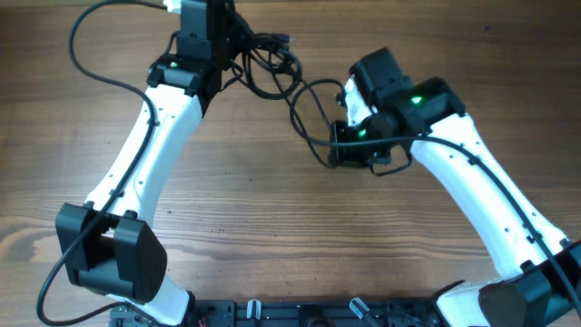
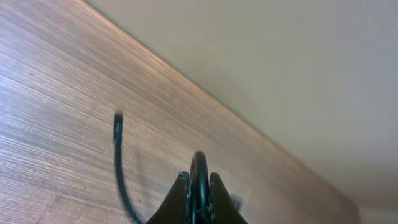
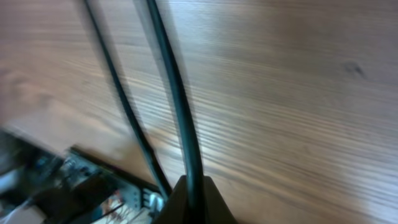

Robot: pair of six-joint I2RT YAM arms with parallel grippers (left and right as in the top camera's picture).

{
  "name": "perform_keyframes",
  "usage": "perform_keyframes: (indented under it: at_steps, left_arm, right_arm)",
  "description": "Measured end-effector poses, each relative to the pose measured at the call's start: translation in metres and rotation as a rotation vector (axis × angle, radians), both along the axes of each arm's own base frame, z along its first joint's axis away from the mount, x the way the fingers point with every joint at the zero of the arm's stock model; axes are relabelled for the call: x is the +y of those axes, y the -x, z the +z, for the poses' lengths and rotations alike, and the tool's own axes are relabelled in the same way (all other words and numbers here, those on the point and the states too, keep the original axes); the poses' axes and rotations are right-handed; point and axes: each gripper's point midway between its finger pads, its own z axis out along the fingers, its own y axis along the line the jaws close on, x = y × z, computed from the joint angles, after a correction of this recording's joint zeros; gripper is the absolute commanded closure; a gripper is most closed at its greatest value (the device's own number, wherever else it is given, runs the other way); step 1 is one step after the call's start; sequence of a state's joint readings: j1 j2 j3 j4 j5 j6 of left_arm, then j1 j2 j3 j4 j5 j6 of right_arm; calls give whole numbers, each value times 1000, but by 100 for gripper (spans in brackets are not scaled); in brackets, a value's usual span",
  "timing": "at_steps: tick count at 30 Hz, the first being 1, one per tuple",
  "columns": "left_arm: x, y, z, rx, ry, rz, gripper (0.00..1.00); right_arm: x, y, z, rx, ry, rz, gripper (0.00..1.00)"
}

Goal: Untangle cables

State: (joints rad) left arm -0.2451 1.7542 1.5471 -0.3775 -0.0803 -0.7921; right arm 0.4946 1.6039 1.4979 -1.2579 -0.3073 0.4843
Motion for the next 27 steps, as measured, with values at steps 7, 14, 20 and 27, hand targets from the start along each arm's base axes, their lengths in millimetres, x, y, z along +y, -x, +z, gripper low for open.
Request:
perform_keyframes:
  at_steps: [7, 14, 20, 27]
  left_arm:
    - [-9, -1, 4, -2, 94, -54, 96]
    - [-64, 27, 21, -14, 249, -524, 96]
    - [-84, 71, 26, -15, 311, -862, 96]
    - [-86, 96, 9, -6, 228, -1009, 96]
  right_arm:
    - [-50, -17, -10, -103, 337, -363, 96]
    - [-25, -70, 2, -294, 193, -404, 74]
    - [-41, -91, 7, -316, 124, -290, 36]
    - [12, -80, 123, -672, -251, 158, 34]
